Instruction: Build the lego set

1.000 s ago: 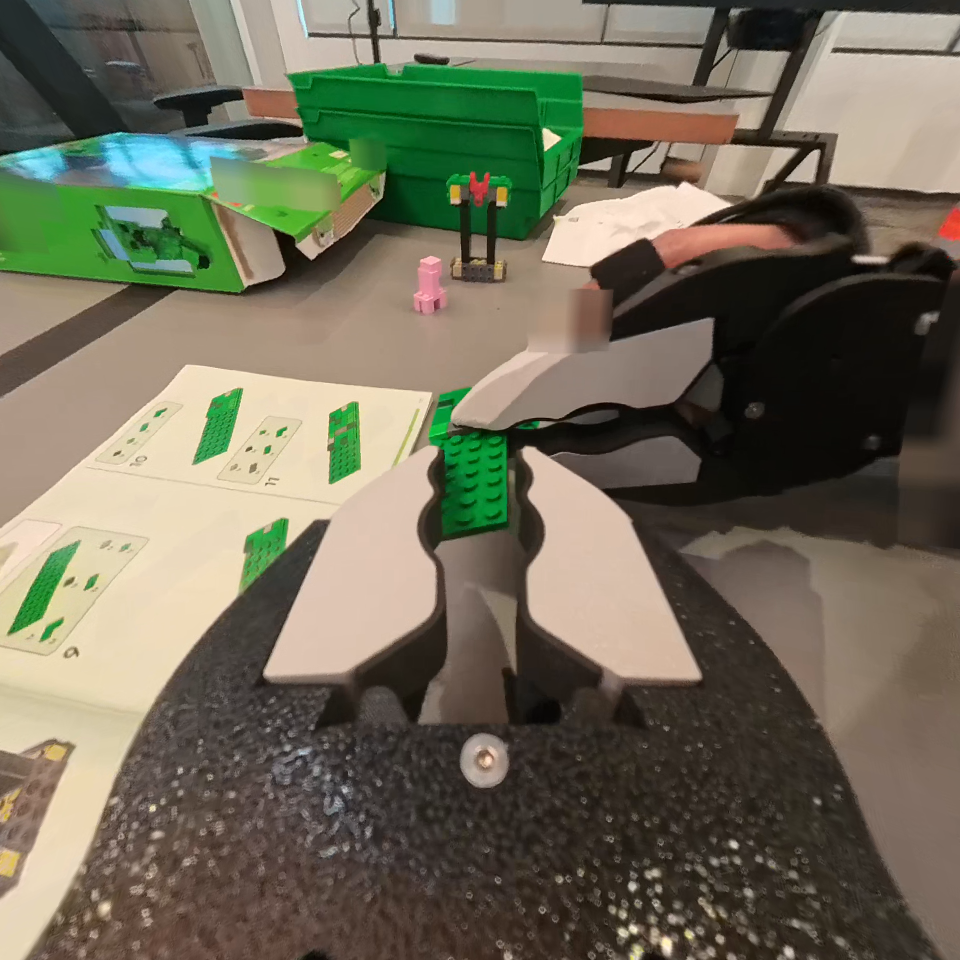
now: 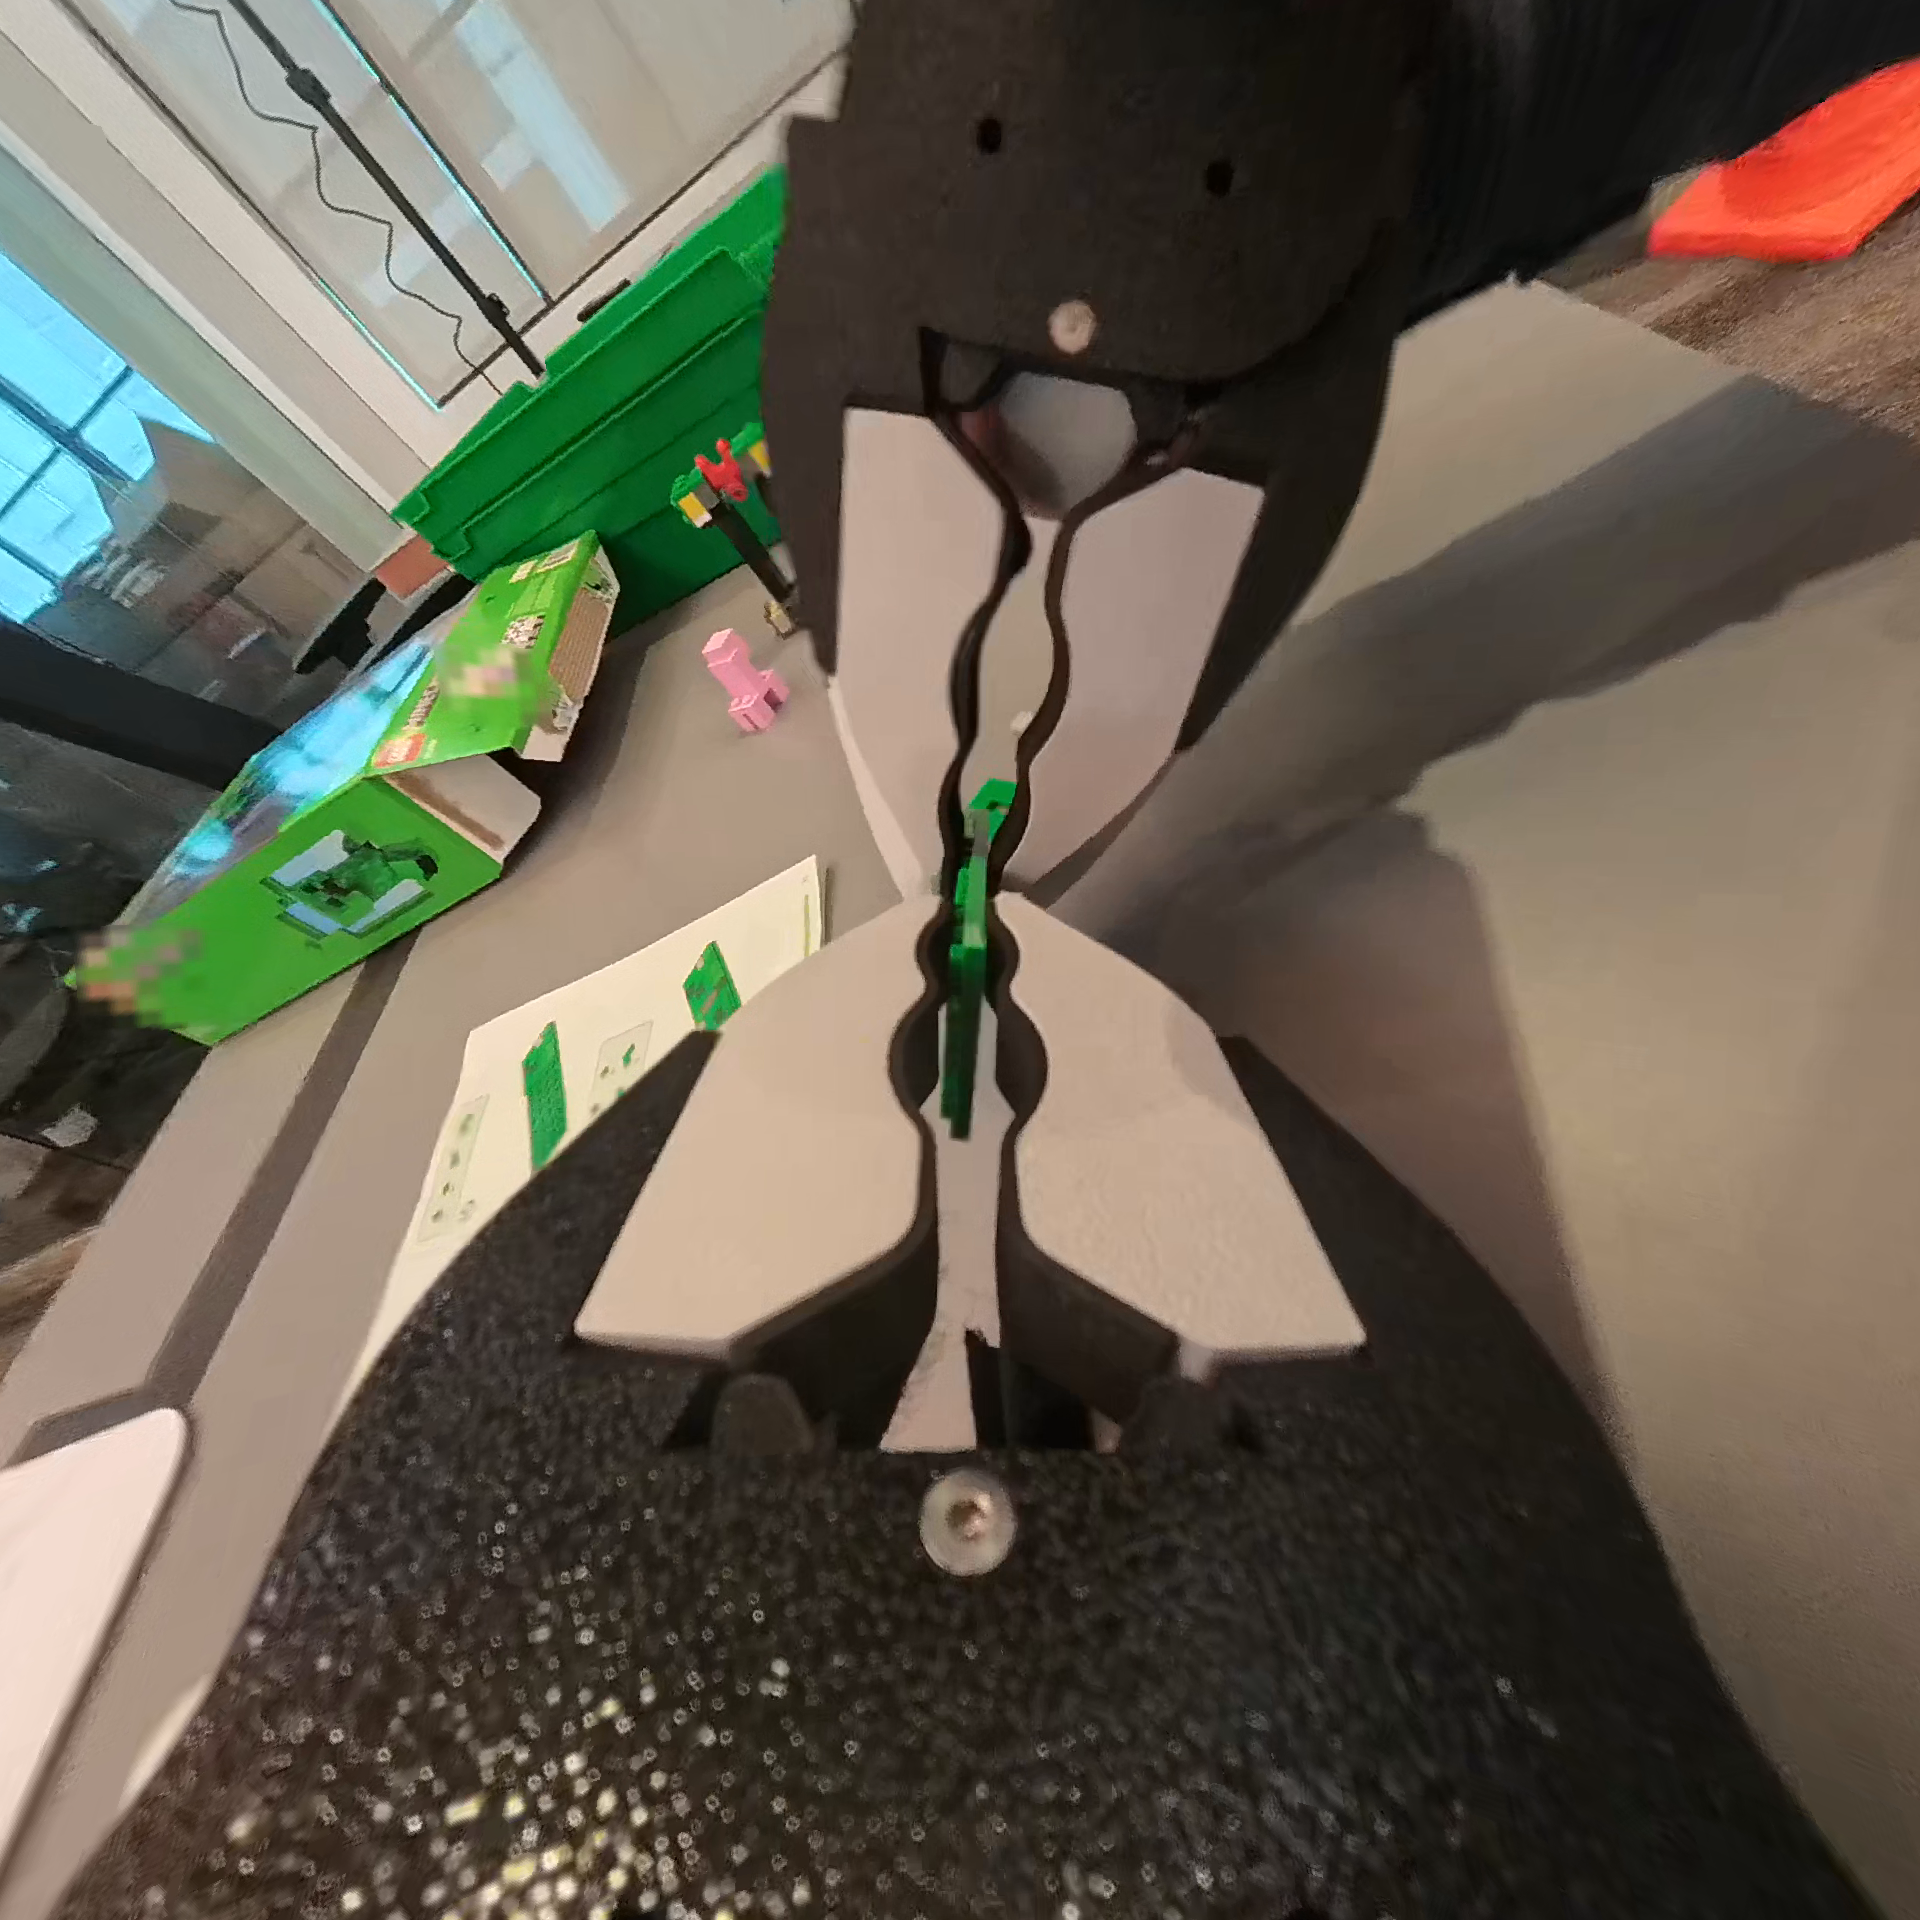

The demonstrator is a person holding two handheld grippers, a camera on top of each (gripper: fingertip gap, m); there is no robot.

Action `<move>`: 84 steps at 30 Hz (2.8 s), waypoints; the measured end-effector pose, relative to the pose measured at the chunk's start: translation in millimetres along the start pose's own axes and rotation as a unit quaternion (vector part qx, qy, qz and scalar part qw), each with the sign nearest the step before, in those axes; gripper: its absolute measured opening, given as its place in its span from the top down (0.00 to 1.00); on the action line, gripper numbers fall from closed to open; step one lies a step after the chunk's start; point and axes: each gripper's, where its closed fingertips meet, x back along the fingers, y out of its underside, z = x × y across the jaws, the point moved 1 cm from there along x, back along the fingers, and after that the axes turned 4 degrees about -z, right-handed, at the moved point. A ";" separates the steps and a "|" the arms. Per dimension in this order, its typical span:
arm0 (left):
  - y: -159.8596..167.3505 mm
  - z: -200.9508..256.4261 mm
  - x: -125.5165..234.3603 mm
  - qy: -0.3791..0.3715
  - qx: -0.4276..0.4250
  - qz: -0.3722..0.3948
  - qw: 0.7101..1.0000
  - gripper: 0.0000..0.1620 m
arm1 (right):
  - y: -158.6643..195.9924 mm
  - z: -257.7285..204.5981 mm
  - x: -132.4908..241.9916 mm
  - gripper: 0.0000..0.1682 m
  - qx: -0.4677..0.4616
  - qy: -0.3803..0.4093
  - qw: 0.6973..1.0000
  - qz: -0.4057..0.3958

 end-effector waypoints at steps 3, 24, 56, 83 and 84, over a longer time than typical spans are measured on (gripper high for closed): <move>-6.8 -7.5 1.7 0.024 0.116 0.034 0.992 0.92 | -0.2 14.1 4.7 0.96 0.026 0.087 0.996 0.011; -2.7 -22.8 1.6 0.069 0.339 0.072 0.936 0.58 | -0.6 46.0 22.1 0.96 0.241 0.364 0.896 -0.081; 42.1 -49.7 9.6 -0.076 0.347 -0.038 0.934 0.77 | 56.1 -15.4 4.7 0.92 -0.304 0.002 0.952 0.036; 41.1 -45.6 6.5 -0.079 0.317 -0.053 0.944 0.77 | 64.4 -23.3 -4.5 0.96 -0.518 0.066 0.849 -0.086; 40.8 -45.2 6.3 -0.078 0.317 -0.053 0.944 0.77 | 64.4 -23.4 -4.5 0.96 -0.512 0.067 0.852 -0.088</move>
